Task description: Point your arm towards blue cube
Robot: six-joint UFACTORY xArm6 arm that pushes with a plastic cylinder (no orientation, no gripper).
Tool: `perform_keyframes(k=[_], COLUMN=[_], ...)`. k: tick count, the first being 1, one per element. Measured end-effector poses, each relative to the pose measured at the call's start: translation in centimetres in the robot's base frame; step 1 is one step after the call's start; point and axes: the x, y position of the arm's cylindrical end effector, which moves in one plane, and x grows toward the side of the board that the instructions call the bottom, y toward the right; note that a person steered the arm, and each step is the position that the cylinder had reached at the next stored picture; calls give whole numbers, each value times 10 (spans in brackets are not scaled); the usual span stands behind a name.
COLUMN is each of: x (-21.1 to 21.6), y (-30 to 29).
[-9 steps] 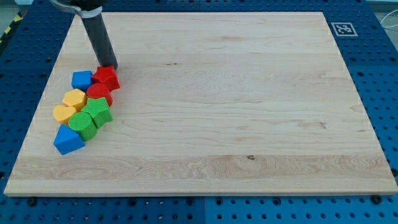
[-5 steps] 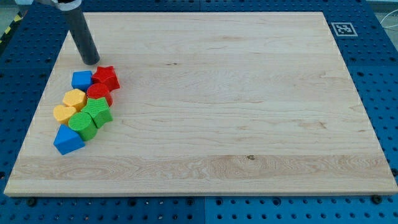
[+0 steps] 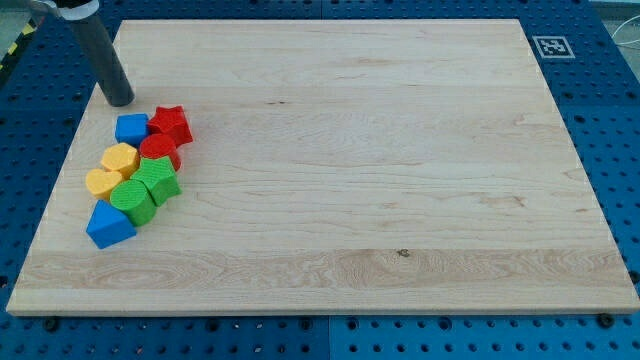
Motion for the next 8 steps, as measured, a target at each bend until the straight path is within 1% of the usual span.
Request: perform_keyframes(k=[3, 4, 6, 8], x=[1, 9, 11, 17], y=[2, 8, 9, -12])
